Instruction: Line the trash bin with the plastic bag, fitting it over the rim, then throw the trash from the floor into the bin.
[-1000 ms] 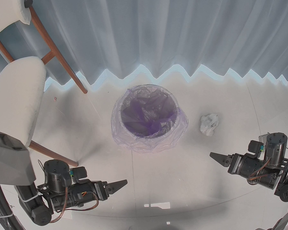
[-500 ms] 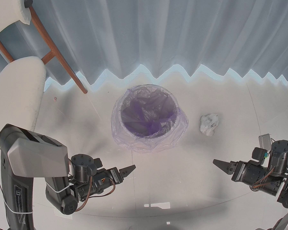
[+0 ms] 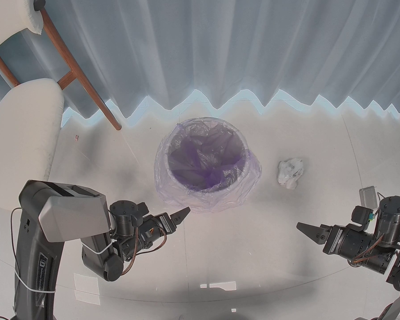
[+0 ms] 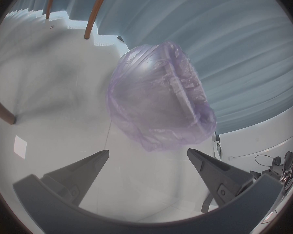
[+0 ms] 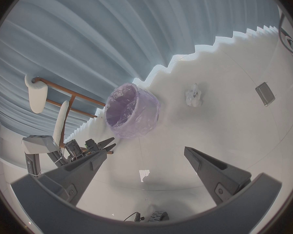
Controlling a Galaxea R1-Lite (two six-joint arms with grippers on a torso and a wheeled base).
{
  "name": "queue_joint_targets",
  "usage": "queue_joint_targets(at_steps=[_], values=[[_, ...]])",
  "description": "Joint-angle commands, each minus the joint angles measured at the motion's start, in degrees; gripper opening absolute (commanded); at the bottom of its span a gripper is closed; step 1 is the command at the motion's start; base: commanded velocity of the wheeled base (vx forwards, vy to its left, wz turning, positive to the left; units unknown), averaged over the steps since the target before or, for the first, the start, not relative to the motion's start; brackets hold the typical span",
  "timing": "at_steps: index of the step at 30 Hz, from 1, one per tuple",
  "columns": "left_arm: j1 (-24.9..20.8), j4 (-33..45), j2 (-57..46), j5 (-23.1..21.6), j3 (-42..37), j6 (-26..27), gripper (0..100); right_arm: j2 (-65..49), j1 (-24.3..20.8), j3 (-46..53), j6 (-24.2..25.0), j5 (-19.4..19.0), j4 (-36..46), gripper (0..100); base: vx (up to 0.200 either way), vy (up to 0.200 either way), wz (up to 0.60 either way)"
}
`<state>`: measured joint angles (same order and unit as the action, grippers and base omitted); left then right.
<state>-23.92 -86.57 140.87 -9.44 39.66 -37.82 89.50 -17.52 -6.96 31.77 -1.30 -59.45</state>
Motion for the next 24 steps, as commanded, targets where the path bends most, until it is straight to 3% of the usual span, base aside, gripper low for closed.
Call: queue_joint_targets(at_steps=[1,24], values=[[0.2,0.0,2.9,-0.1,5.3,0.1,100,-0.4,-0.1,-0.2,-0.3,0.2,-0.7,100,0.000,0.000,0.00],[1.5,-0.2,8.8,0.6,13.8,2.0,100,-2.8,-1.0,-0.1,-0.5,4.8,-0.8,100,0.000,0.000,0.00]])
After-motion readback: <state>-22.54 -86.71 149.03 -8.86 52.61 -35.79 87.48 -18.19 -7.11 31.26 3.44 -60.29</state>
